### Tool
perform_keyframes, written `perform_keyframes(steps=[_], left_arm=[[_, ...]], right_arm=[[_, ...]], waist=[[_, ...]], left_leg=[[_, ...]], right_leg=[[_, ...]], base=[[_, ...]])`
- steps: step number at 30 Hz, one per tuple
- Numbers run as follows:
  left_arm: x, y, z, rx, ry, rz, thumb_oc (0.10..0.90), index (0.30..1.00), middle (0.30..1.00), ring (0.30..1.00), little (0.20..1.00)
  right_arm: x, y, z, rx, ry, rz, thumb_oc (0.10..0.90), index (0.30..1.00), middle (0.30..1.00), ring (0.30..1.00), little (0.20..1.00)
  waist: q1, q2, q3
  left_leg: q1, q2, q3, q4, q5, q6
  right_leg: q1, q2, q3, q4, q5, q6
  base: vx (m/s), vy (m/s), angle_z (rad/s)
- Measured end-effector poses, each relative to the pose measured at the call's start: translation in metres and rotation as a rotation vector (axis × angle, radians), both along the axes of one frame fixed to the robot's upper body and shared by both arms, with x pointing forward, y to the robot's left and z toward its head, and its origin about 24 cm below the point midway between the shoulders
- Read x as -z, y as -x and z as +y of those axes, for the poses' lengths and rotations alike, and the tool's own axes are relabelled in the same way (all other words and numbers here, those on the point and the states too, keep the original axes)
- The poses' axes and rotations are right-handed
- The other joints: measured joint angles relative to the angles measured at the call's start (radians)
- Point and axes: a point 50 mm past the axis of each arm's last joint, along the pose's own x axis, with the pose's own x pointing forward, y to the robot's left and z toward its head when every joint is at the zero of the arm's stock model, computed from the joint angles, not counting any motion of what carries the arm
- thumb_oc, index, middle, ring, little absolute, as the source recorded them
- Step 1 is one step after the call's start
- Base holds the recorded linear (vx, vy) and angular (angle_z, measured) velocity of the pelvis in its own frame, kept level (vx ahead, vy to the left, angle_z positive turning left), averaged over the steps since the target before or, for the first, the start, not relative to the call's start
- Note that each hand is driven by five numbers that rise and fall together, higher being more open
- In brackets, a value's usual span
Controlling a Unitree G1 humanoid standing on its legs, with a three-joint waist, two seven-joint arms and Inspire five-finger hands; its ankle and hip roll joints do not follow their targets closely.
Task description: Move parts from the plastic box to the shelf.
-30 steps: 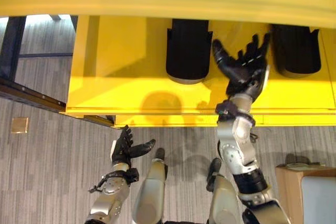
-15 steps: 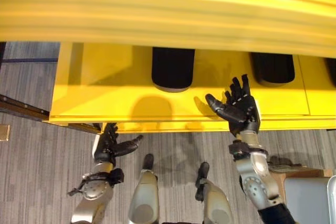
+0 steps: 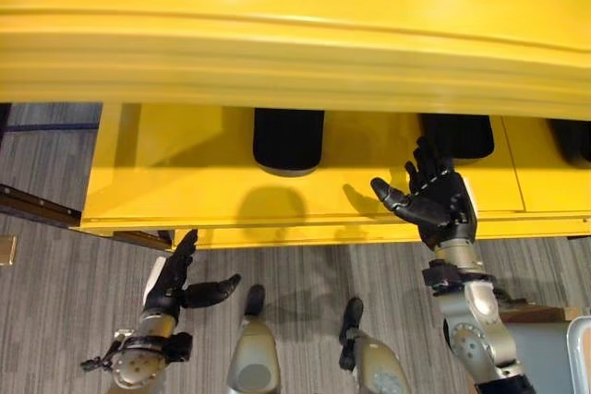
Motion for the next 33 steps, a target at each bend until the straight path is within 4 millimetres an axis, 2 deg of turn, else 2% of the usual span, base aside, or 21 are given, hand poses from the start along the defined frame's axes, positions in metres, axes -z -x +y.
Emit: perform_keyframes(steps=[3,6,7,10,11,15,18,24,28,33], left_arm=[[-0.019,-0.004,0.004,0.005,-0.175,-0.08,0.9,1.0,1.0,1.0,1.0],[-0.032,-0.007,0.002,0.022,-0.272,-0.163,0.9,1.0,1.0,1.0,1.0],[-0.06,-0.011,-0.003,0.114,-0.427,-0.269,0.9,1.0,1.0,1.0,1.0],[-0.102,-0.015,-0.015,0.203,-0.612,-0.501,0.9,1.0,1.0,1.0,1.0],[-0.121,-0.013,-0.021,0.225,-0.691,-0.601,0.9,1.0,1.0,1.0,1.0],[-0.141,-0.008,-0.021,0.225,-0.796,-0.705,0.9,1.0,1.0,1.0,1.0],[-0.138,-0.002,-0.016,0.204,-0.835,-0.681,0.9,1.0,1.0,1.0,1.0],[-0.126,-0.004,-0.015,0.207,-0.803,-0.633,0.9,1.0,1.0,1.0,1.0],[-0.103,-0.008,-0.014,0.239,-0.804,-0.534,0.9,1.0,1.0,1.0,1.0],[-0.054,-0.008,-0.006,0.271,-0.791,-0.311,0.9,1.0,1.0,1.0,1.0]], right_arm=[[0.001,0.001,-0.005,0.017,0.0,0.006,0.9,1.0,1.0,1.0,1.0],[0.005,0.004,-0.006,0.019,0.003,0.024,0.9,1.0,1.0,1.0,1.0],[0.006,0.005,-0.008,0.018,0.02,0.029,0.9,1.0,1.0,1.0,1.0],[0.008,0.007,-0.01,0.02,0.029,0.043,0.9,1.0,1.0,1.0,1.0],[0.009,0.008,-0.01,0.012,0.036,0.048,0.9,1.0,1.0,1.0,1.0],[0.014,0.012,-0.014,0.012,0.058,0.076,0.9,1.0,1.0,1.0,1.0],[0.016,0.013,-0.014,0.007,0.055,0.084,0.9,1.0,1.0,1.0,1.0],[0.018,0.014,-0.011,-0.003,0.054,0.094,0.9,1.0,1.0,1.0,1.0],[0.022,0.016,-0.01,-0.009,0.054,0.108,0.9,1.0,1.0,1.0,1.0],[0.024,0.018,-0.009,-0.006,0.043,0.115,0.9,1.0,1.0,1.0,1.0]], waist=[[0.016,0.024,-0.019],[0.019,0.052,-0.059],[0.022,0.061,-0.076],[0.014,0.073,-0.123],[0.006,0.08,-0.14],[0.004,0.098,-0.179],[0.005,0.117,-0.2],[0.005,0.12,-0.213],[-0.008,0.118,-0.23],[-0.035,0.119,-0.234]], left_leg=[[0.009,0.01,-0.003,-0.011,0.003,0.001],[0.01,0.014,-0.006,-0.019,0.004,0.0],[0.018,0.017,-0.006,-0.023,0.007,-0.001],[0.027,0.021,-0.006,-0.03,0.007,-0.002],[0.044,0.027,-0.002,-0.038,0.007,-0.002],[0.045,0.031,-0.003,-0.039,0.006,-0.003],[0.044,0.033,-0.014,-0.04,0.009,-0.007],[0.043,0.035,-0.028,-0.039,0.01,-0.007],[0.043,0.038,-0.028,-0.04,0.01,-0.007],[0.046,0.047,-0.023,-0.04,0.01,-0.007]], right_leg=[[0.006,0.01,-0.002,0.0,-0.001,-0.002],[0.007,0.014,-0.003,-0.001,-0.003,-0.005],[0.012,0.024,-0.004,0.0,-0.005,-0.008],[0.019,0.028,-0.004,-0.003,-0.007,-0.011],[0.031,0.031,-0.001,-0.005,-0.008,-0.01],[0.032,0.036,-0.002,-0.005,-0.014,-0.012],[0.035,0.042,-0.012,-0.003,-0.017,-0.015],[0.038,0.044,-0.025,0.01,-0.028,-0.02],[0.037,0.044,-0.025,0.01,-0.028,-0.021],[0.036,0.046,-0.021,0.01,-0.027,-0.023]], base=[[0.02,-0.039,0.01],[0.04,-0.048,0.01],[0.03,-0.037,-0.02],[0.02,-0.028,-0.02],[0.02,-0.032,-0.05],[0.0,-0.008,-0.01],[0.01,-0.027,0.08],[0.0,-0.016,0.06],[0.0,0.0,0.0],[0.0,-0.001,-0.03]])
